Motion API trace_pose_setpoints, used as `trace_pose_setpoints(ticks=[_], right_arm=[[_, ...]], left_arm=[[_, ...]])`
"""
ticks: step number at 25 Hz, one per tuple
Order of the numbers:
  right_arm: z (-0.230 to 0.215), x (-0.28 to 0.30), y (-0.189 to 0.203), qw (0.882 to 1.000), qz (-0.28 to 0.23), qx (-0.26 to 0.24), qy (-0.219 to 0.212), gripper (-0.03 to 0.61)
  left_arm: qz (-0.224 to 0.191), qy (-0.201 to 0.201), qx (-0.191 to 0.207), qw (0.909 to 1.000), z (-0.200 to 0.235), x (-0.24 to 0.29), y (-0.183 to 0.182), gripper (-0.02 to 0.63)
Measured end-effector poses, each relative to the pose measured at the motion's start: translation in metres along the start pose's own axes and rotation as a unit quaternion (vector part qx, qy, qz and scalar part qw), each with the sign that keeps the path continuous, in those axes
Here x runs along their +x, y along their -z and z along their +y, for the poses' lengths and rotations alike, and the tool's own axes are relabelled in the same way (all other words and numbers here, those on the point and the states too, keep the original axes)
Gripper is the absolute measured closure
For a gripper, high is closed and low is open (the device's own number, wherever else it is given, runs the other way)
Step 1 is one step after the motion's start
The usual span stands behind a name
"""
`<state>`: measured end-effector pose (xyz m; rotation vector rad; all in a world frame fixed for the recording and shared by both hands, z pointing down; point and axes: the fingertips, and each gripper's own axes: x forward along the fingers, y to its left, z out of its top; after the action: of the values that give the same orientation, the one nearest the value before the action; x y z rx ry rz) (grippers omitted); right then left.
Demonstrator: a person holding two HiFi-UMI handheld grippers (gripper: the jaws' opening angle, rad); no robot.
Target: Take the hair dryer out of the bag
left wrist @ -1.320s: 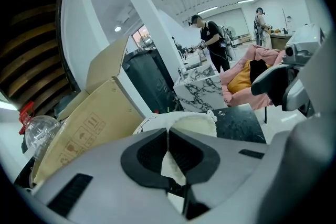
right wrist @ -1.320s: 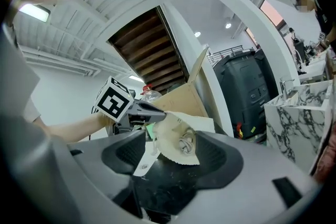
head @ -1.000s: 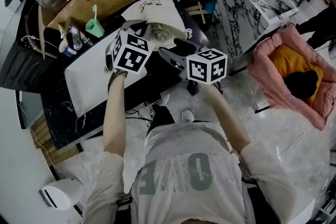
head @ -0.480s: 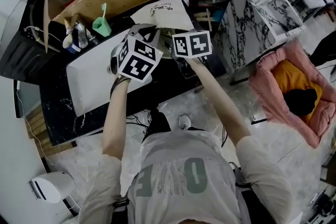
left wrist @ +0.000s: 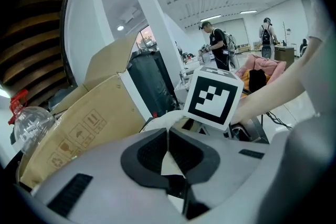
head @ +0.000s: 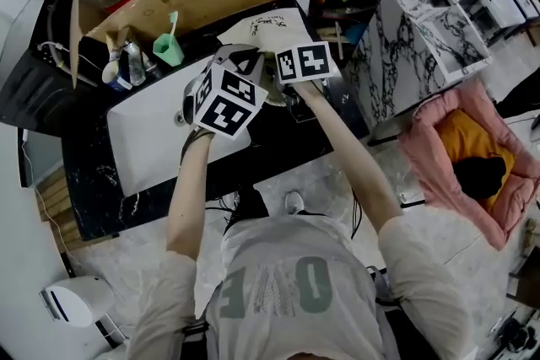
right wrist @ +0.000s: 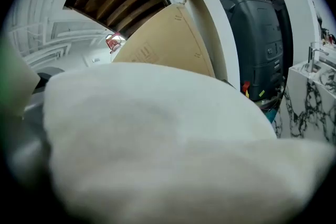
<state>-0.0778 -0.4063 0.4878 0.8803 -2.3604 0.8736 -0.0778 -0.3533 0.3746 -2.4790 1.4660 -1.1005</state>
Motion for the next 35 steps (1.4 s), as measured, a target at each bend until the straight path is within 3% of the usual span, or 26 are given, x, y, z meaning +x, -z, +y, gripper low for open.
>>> trace_pose_setpoints(ticks=[9, 24, 35], right_arm=[[-0.019, 0.034, 0.003, 0.997, 0.062, -0.018, 0.047, 0.273], [-0.020, 0.055, 0.007, 0.994, 0.102, -0.002, 0.039, 0.273], [-0.022, 0.057, 0.001, 0.995, 0.097, 0.015, 0.021, 0.296]], left_arm=[[0.009, 0.019, -0.014, 0.9997, 0.014, 0.018, 0.016, 0.577], [0.017, 0.047, -0.057, 0.9971, 0.031, 0.046, 0.048, 0.577], [0.015, 0.058, -0.063, 0.9962, 0.033, 0.053, 0.054, 0.577]])
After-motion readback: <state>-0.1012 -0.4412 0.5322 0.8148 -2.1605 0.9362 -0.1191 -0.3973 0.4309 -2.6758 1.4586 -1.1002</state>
